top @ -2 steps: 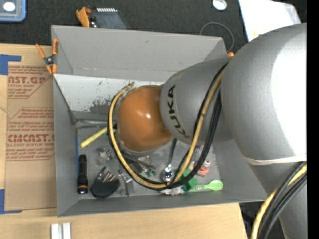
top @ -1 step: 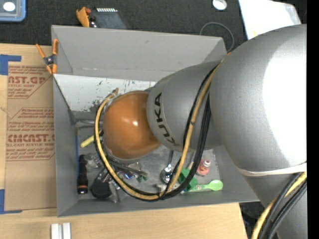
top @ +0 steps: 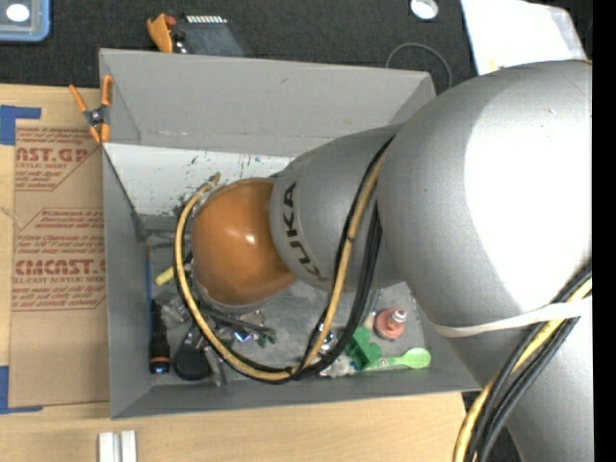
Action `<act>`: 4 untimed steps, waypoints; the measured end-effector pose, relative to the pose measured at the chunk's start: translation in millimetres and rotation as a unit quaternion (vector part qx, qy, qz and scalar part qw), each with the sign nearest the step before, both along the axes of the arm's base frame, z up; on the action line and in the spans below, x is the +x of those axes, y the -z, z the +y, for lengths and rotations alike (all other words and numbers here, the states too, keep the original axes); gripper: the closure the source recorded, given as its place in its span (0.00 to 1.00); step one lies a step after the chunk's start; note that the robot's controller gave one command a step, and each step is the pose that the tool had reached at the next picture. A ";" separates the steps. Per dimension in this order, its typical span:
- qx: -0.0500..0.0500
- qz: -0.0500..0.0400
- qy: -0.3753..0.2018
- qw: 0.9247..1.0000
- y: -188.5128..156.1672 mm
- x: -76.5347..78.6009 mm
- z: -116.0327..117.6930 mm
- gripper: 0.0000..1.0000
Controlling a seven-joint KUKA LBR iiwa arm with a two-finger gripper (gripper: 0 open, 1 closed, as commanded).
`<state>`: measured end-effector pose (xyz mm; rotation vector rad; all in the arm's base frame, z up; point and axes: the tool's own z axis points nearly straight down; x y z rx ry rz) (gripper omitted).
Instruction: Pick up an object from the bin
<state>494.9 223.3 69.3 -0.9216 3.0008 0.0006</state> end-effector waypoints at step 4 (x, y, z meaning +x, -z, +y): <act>0.003 0.000 -0.004 1.000 -62.3 -11.5 -23.3 1.00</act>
Offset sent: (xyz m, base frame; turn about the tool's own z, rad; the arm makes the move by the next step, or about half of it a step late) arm 0.0000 0.0000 0.0000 0.0000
